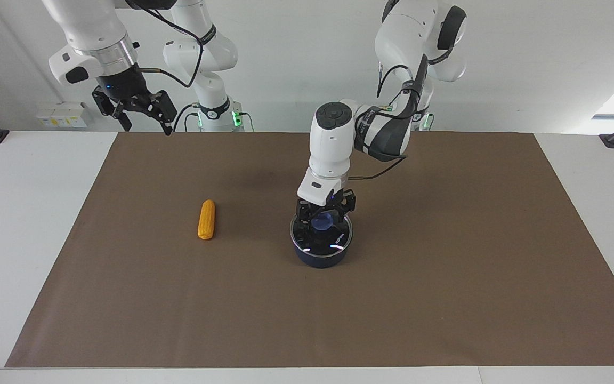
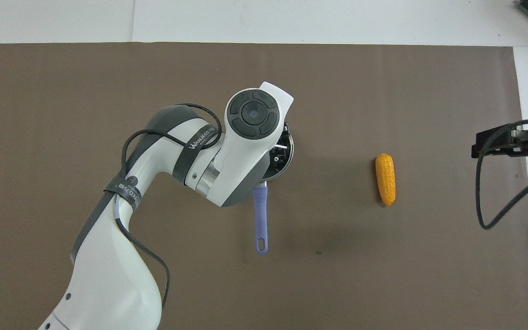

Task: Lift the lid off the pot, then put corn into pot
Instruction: 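Close the left gripper on the blue lid knob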

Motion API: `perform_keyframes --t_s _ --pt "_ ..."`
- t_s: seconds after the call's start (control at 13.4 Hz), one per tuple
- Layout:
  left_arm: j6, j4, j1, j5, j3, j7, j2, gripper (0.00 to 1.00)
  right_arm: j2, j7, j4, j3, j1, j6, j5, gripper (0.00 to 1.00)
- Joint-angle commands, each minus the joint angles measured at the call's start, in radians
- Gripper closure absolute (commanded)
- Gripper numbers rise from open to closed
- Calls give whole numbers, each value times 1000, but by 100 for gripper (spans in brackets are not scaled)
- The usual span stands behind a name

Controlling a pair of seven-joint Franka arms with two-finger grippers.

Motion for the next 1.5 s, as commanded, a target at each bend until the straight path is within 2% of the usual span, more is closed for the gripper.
perform_keyframes --t_s 0.0,0.22,0.67,1.42 --pt "10 16 -7 25 5 -15 13 11 -20 -17 -24 4 -5 17 8 0" --pt "30 15 -19 30 6 -16 44 11 -20 -20 -24 4 -4 18 8 0" --pt "8 22 -19 59 8 -12 44 12 -20 -19 -24 4 -5 20 8 0" --pt "-4 25 -27 80 8 -13 41 20 -20 -28 -24 4 -5 20 8 0"
